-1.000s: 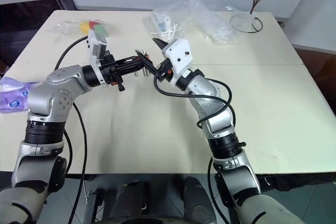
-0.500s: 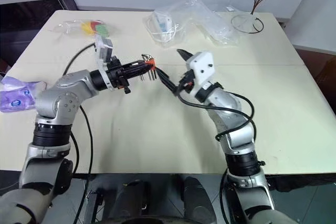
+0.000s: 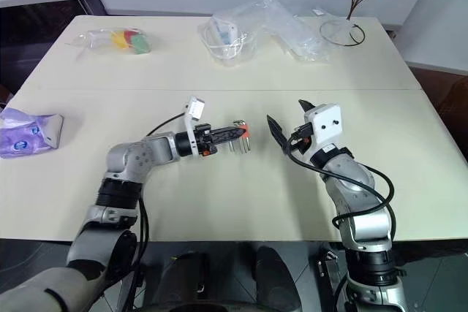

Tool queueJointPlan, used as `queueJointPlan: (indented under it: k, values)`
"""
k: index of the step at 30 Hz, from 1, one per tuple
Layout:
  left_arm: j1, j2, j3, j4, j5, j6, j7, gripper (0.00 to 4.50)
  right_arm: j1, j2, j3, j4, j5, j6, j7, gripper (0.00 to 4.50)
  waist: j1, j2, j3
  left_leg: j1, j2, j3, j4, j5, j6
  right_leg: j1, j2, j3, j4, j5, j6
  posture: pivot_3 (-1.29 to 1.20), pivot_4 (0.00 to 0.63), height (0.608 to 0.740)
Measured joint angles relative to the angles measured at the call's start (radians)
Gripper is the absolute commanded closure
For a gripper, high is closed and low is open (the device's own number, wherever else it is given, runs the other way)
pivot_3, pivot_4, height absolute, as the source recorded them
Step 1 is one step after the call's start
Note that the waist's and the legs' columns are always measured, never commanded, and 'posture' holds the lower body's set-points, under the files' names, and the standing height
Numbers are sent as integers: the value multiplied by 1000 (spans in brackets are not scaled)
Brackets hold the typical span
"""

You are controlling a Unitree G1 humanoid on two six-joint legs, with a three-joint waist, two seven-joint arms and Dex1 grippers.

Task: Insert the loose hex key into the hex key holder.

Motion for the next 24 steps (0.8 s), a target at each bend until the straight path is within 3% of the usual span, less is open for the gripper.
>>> queueJointPlan:
  k: [8, 9, 11, 14, 17, 24]
  values:
    - [-34, -20, -47, 163, 73, -5, -13, 4500, 32, 2, 7, -36, -27, 10, -40, 40, 0, 0, -1, 1, 0, 0, 0, 0, 0, 1, 0, 0, 0, 0, 0, 0, 150, 740]
    - [-36, -18, -47, 171, 78, -6, -20, 3759, 33, 4, 11, -36, -28, 10, -44, 0, 0, 0, -1, 2, 0, 0, 0, 0, 0, 2, 0, 0, 0, 0, 0, 0, 150, 740]
    - [-35, -11, -51, 178, 91, -8, -26, 3160, 35, 6, 16, -39, -29, 10, -47, 0, -1, 0, -1, 3, 0, 0, 0, 0, 0, 3, 0, 0, 0, 0, 0, 0, 150, 740]
    - [-24, 6, -64, 163, 96, -18, -63, 1620, 44, 7, 26, -50, -30, 10, -48, 0, -1, 0, -2, 5, 0, 0, 0, 0, 0, 5, 1, 0, 0, 0, 0, 0, 150, 740]
    - [-5, 22, -80, 121, 97, -38, -78, 71, 45, 7, 32, -51, -32, 10, -48, 0, -3, 0, -1, 19, 0, 0, -3, 0, 0, 19, 1, 1, -3, -1, 0, 0, 150, 740]
    - [76, 139, -90, -5, 186, -189, -67, 26, 45, -33, 38, -51, -38, 16, -18, 0, -4, 0, -2, 23, 1, 0, -4, 0, 0, 23, 2, 2, -3, -2, -2, 0, 150, 740]
